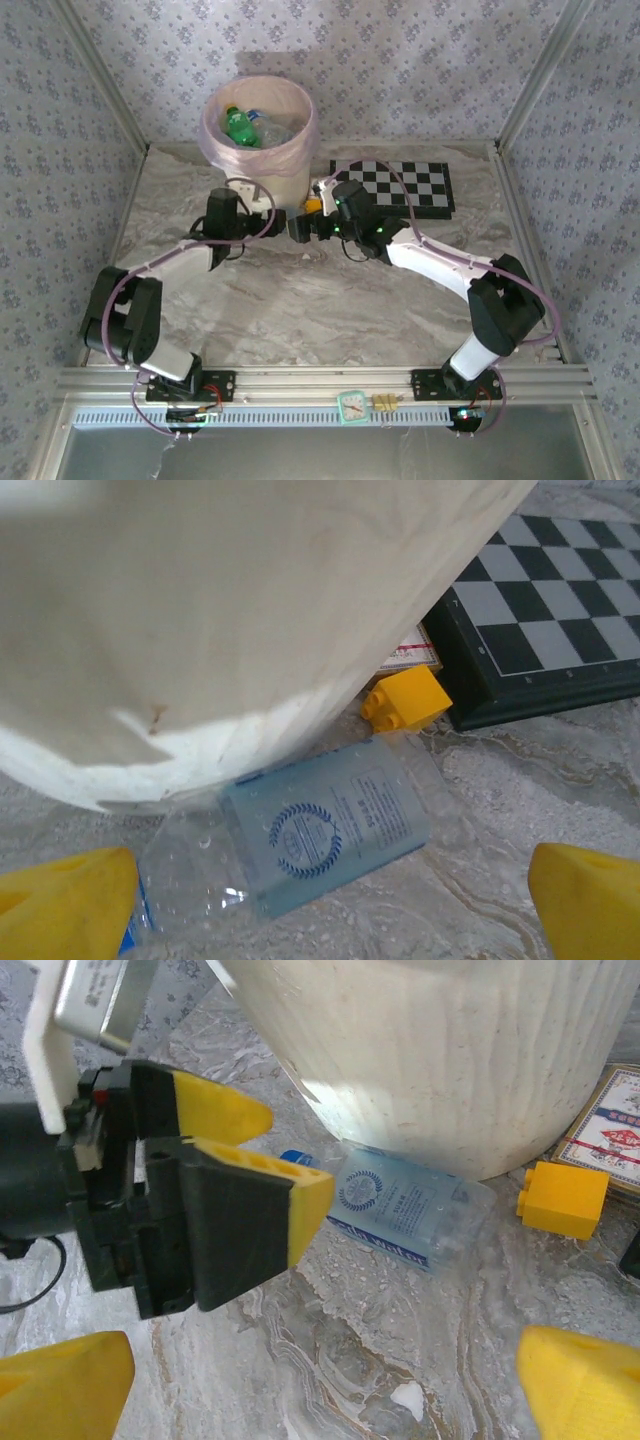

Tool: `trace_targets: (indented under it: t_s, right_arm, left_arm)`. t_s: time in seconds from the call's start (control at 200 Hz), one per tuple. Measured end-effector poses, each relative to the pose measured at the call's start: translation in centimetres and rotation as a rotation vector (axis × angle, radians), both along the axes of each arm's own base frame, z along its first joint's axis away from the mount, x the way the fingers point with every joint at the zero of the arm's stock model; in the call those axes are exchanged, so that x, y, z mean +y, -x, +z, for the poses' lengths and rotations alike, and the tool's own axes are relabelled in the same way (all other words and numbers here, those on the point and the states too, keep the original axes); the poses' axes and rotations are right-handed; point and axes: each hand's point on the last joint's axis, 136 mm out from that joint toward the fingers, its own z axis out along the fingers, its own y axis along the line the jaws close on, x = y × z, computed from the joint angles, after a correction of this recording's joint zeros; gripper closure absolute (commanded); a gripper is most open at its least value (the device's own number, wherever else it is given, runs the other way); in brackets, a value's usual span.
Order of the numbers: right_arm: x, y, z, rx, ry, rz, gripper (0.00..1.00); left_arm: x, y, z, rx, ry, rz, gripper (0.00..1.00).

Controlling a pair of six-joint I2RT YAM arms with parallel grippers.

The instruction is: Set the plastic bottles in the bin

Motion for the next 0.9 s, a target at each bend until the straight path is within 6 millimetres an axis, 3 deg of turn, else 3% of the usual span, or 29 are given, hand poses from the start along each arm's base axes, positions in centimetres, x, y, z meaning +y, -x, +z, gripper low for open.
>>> trace_targets:
  t_s: [0.415, 0.585, 0.9]
  right_arm:
    - [-1.1, 0.2, 0.0, -0.005, 0.009, -0.024, 0.0]
    - [-1.2, 0.1, 0.0, -0.007, 0.01, -0.029, 0.0]
    - [-1.8, -0.1, -0.5, 0.001, 0.021, -0.044, 0.0]
  left_arm:
    - [-1.3, -1.8, -4.7, 0.1, -0.112, -0.067, 0.0]
    - [-1.8, -2.8, -4.9, 0.098, -0.119, -0.076, 0.0]
    - [-3.7, -1.0, -6.2, 0.157, -0.143, -0.128, 0.0]
